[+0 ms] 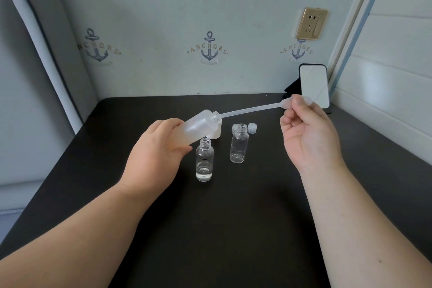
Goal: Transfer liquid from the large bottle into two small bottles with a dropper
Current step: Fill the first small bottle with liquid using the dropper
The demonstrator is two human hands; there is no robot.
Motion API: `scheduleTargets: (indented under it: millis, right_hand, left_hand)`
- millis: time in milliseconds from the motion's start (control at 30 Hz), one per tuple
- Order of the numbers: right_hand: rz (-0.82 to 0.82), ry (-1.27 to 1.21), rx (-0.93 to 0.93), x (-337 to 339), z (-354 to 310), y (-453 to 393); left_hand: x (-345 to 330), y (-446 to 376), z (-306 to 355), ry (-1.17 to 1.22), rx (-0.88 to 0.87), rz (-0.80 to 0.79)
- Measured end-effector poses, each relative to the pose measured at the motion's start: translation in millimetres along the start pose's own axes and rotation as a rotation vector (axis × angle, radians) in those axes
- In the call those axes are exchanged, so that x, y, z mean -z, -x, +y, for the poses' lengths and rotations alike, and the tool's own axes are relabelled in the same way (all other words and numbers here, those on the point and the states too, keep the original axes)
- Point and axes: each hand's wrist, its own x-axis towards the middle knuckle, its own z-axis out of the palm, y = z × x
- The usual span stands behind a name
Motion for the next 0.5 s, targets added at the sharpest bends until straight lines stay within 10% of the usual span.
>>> scheduleTargets:
  millis: [500]
  right_hand:
    - [-0.172,0.239,-0.019,-16,13,13]
  left_hand:
    - [-4,-2,-1,-0.034,-0.042,0.000]
